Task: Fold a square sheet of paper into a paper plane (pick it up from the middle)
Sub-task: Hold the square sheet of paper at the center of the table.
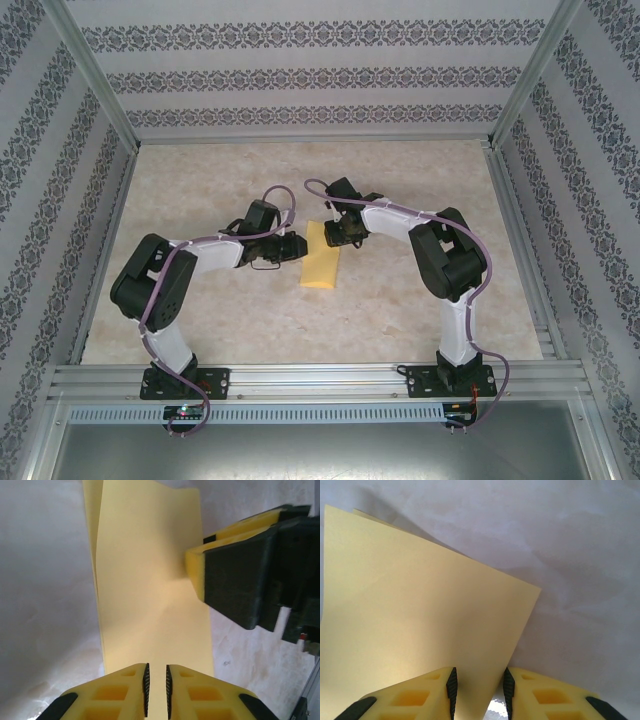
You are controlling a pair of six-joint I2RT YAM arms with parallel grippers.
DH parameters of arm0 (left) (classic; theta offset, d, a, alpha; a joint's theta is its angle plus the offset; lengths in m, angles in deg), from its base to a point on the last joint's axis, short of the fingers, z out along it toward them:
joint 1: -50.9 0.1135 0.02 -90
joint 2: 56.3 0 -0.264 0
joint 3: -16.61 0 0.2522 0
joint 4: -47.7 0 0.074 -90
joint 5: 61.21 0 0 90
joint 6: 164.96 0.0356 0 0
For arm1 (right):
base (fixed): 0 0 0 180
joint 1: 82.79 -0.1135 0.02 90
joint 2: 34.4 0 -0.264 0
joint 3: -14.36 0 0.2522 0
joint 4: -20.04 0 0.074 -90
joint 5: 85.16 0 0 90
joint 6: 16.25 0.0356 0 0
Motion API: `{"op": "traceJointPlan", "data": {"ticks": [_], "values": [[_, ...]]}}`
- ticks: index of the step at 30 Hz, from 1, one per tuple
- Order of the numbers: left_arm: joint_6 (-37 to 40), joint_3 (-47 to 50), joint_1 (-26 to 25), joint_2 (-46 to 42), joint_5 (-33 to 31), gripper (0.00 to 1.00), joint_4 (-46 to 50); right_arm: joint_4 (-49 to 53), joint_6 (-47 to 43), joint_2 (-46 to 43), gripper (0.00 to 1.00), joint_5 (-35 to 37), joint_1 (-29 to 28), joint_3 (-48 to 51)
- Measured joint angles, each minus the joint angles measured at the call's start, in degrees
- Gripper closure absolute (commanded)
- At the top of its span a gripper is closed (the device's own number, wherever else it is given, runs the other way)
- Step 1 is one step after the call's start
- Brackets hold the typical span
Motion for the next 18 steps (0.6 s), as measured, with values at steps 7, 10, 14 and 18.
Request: {"op": "traceJointPlan", "data": {"ticks": [7,10,14,18], "values": [[0.09,-0.57,-1.16,2.45,0.46,0.81,0.07,-0.04,-0.2,-0.02,0.67,0.17,0.0,0.0],[0.37,-1.86,-1.49,3.82,0.57,0.81,0.11,-0.04,-0.2,-0.02,0.67,0.17,0.0,0.0],[0.94,-2.86,-1.86,4.61,0.52,0.81,0.28,-0.07,-0.2,-0.02,0.67,0.17,0.0,0.0],[1.97,-3.3,-1.9,5.18,0.09,0.82,1.09,-0.07,-0.2,-0.02,0.67,0.15,0.0,0.0]]}}
